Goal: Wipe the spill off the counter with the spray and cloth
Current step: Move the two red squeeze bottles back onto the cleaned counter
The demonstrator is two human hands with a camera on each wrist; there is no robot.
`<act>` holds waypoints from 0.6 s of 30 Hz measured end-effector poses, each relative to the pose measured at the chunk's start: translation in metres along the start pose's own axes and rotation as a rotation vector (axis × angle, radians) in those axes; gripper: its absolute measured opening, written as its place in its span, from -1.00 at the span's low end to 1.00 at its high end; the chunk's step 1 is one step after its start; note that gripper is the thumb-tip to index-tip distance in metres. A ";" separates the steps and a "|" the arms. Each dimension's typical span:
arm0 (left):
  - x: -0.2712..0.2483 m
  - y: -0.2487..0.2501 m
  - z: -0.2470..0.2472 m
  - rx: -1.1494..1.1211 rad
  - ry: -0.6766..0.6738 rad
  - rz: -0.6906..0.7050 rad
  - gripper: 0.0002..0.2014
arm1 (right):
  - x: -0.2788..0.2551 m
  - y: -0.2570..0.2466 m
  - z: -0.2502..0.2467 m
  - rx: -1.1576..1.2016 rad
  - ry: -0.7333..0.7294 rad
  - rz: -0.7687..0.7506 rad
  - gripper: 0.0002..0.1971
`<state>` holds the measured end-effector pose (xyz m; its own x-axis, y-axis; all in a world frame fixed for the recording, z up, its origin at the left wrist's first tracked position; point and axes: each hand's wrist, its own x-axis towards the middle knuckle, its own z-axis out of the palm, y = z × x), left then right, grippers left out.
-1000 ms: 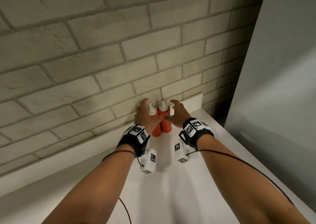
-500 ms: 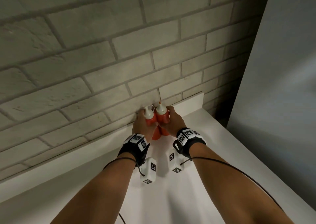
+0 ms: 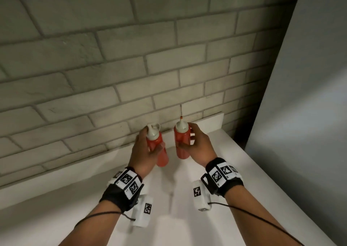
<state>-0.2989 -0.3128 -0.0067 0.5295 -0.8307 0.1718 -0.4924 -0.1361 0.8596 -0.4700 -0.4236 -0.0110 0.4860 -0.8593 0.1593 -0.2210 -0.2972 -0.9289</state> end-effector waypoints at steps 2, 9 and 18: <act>-0.020 0.009 -0.019 -0.014 0.024 0.020 -0.27 | -0.019 -0.017 -0.004 0.013 0.014 -0.028 -0.39; -0.102 0.031 -0.084 -0.105 0.099 0.097 -0.37 | -0.083 -0.064 0.000 0.031 -0.049 -0.101 -0.38; -0.211 0.019 -0.180 -0.095 0.107 0.058 -0.39 | -0.165 -0.123 0.049 0.008 -0.221 -0.168 -0.42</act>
<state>-0.2956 -0.0429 0.0599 0.5752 -0.7728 0.2683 -0.4592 -0.0336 0.8877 -0.4817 -0.2245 0.0602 0.6884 -0.6862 0.2350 -0.1156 -0.4236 -0.8985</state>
